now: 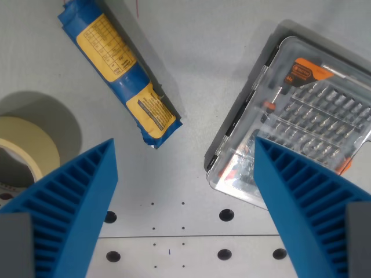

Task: Move above the blue bag

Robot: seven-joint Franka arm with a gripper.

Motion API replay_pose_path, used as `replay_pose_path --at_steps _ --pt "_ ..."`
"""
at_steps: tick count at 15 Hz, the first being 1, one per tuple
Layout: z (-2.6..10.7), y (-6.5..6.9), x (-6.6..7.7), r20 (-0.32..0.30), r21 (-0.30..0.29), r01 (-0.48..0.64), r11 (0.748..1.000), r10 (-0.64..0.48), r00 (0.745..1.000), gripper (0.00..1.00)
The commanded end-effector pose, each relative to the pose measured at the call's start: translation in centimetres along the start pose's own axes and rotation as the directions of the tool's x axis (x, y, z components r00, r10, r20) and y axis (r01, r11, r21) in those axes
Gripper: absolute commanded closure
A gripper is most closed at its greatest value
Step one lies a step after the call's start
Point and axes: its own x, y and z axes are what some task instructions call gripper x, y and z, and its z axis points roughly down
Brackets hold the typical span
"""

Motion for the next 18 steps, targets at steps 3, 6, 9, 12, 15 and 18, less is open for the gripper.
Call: replay_pose_path --at_steps 3,6,9,12,15,18 --pt "0.3 -0.2 0.1 -0.006 -0.002 0.063 0.998 -0.063 0.998 0.00" --pt "0.7 -0.5 0.2 -0.014 -0.003 0.102 0.995 -0.102 0.995 0.00" --pt "1.4 -0.8 0.4 -0.021 -0.005 0.148 0.989 -0.148 0.989 0.00" --pt "2.1 -1.2 0.5 -0.024 -0.008 0.200 0.980 -0.200 0.979 0.00" --pt "2.9 -1.6 0.6 -0.026 -0.011 0.253 0.967 -0.253 0.967 0.00" --pt "3.9 -2.2 0.7 -0.028 -0.016 0.310 0.951 -0.310 0.950 0.00"
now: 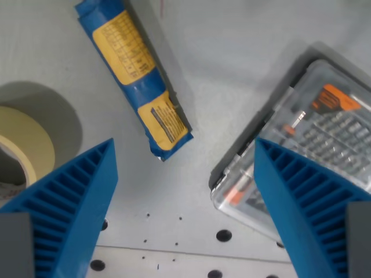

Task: Move above the blue bag

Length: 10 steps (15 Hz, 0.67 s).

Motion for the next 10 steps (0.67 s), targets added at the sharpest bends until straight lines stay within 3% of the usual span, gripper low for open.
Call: replay_pose_path --at_steps 1,10 --pt "0.9 -0.5 0.1 -0.049 -0.023 0.186 0.982 -0.187 0.981 0.00" --pt "4.1 -2.1 0.8 -0.051 -0.045 0.325 0.945 -0.327 0.944 0.00"
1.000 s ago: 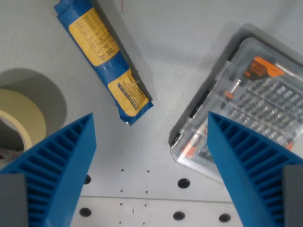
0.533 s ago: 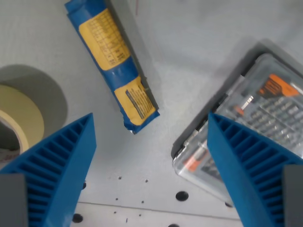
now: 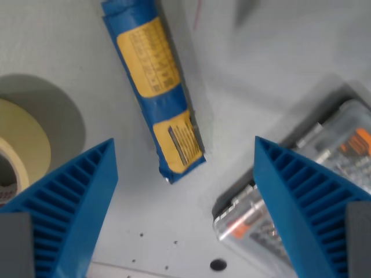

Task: Move above the blue bag

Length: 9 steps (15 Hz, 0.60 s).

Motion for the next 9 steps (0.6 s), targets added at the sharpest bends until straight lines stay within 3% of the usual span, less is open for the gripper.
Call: replay_pose_path --at_steps 1,9 --pt "1.0 -0.5 0.0 -0.061 -0.052 0.188 0.981 -0.191 0.980 0.00" --pt "3.2 -1.6 0.9 -0.050 -0.063 0.248 0.967 -0.251 0.967 0.00"
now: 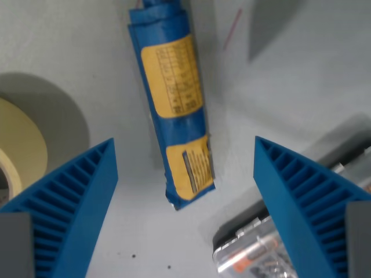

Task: Move above the blue bag

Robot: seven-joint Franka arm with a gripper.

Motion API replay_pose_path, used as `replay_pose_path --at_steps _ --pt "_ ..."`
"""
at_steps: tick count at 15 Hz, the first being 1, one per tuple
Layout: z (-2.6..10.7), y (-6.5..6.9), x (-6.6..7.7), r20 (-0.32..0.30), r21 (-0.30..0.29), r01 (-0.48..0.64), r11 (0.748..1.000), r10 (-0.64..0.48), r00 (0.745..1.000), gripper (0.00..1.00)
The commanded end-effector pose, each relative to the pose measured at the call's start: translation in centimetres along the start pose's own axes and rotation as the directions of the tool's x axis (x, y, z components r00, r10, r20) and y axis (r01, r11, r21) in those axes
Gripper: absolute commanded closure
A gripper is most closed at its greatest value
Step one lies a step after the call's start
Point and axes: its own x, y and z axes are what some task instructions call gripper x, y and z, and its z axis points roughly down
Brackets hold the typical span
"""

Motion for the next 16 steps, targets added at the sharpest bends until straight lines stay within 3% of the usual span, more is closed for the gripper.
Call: replay_pose_path --at_steps 1,8,16 --pt "0.7 -0.4 0.1 -0.051 -0.065 0.134 0.989 -0.137 0.989 0.00" --pt "1.8 -0.8 0.7 -0.041 -0.062 0.128 0.990 -0.131 0.991 0.00" --pt "2.1 -0.9 1.0 -0.030 -0.058 0.105 0.993 -0.107 0.994 0.00"
